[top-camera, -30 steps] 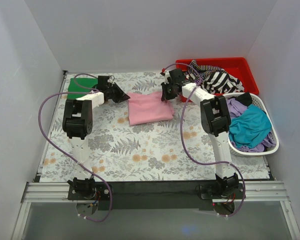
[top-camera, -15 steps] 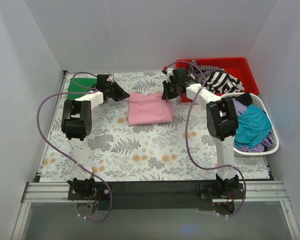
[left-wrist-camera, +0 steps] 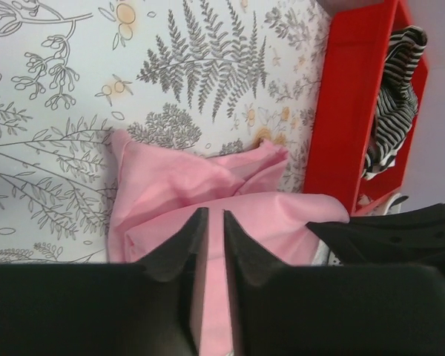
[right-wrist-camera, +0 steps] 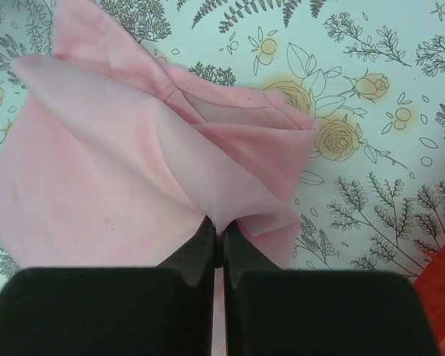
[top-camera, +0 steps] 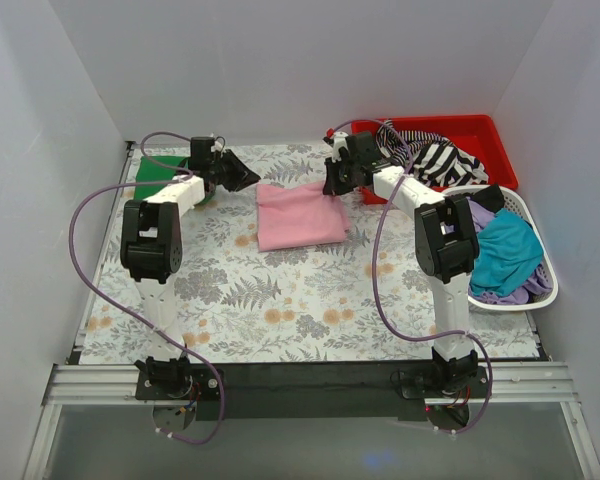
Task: Fold and stack the t-shirts
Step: Fold the tshirt
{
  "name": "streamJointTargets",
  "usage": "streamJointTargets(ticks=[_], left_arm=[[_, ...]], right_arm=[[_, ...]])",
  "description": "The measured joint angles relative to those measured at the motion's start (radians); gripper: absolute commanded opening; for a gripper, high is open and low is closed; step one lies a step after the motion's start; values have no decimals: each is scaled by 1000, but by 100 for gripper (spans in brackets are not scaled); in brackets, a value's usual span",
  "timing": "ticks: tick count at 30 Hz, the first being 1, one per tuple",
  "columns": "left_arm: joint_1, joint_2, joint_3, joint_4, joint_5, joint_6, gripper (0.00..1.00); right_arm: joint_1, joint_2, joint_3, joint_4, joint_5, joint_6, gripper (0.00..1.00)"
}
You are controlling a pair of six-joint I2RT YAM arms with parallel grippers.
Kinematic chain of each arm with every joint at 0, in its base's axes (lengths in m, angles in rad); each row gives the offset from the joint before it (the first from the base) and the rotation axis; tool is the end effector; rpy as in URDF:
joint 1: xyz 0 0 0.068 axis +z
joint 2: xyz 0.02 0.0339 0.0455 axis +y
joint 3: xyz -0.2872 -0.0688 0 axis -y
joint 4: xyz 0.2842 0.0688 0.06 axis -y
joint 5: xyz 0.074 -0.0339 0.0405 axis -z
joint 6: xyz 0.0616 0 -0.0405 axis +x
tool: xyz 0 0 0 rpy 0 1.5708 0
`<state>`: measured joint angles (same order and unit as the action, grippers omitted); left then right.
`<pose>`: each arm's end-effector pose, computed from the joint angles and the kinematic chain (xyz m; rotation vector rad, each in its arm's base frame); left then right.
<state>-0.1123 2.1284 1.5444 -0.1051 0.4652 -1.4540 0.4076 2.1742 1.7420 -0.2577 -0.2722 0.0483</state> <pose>0.5352 -0.0882 0.1685 -1.3525 2.1595 -1.2681 0.5158 0.2408 0.2006 -0.5533 2.2213 0.5481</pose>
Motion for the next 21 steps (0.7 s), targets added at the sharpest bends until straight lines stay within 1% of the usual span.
streamJointTargets(ticks=[2,4,15,21], left_arm=[[0,0,11,2,-1,7,27],[0,2,7,-7,-5,13,31],[0,11,-75,-55,-33,65,31],[0,11,-82,-67,-35,79,30]], right_arm=[[0,2,0,0,0,0,1],[0,3,0,0,0,0,1],[0,8,0,0,0,2,1],[0,9,0,0,0,4,1]])
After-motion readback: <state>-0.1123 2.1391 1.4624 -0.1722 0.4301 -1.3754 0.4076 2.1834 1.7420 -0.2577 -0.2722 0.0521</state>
